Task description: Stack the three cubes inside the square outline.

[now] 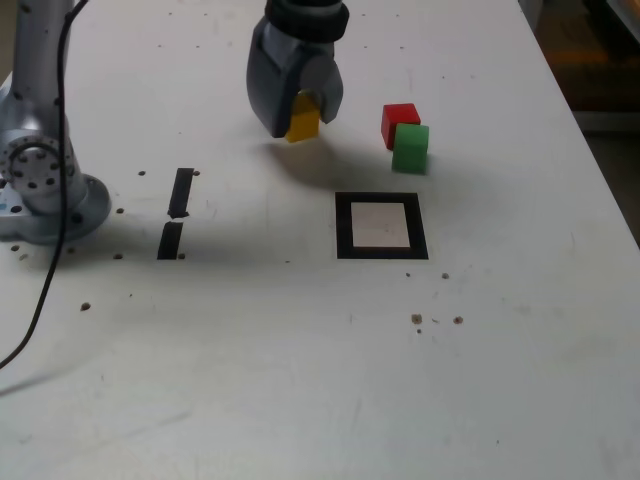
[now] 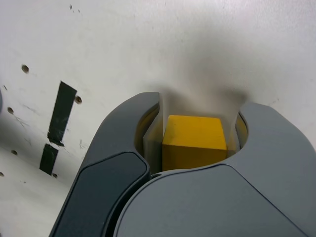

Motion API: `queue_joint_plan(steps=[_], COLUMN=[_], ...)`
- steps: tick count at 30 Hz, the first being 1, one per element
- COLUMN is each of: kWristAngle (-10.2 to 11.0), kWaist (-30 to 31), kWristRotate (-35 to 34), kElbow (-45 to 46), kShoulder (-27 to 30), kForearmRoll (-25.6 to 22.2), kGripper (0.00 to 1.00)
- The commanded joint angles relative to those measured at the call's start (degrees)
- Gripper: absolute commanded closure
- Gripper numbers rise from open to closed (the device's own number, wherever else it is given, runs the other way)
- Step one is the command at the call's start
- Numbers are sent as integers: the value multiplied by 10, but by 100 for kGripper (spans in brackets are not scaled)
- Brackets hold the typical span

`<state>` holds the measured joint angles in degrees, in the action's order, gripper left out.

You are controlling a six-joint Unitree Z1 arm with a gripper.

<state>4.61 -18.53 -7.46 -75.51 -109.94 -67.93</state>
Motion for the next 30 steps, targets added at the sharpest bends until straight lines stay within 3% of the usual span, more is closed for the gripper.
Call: queue_joint_plan(steps=[1,16,20,26,30], kWristAngle=[1,-1,-3,-3,-8], kWaist=[-4,-8,-6,-5,-5], kWristRotate=[16,165,170,176,177], kElbow=[-1,13,19,22,18], kShoulder=[5,-18,-22,-14,-10], kForearmRoll=[-1,52,64,65,57], kGripper=[79,75,59,13,1])
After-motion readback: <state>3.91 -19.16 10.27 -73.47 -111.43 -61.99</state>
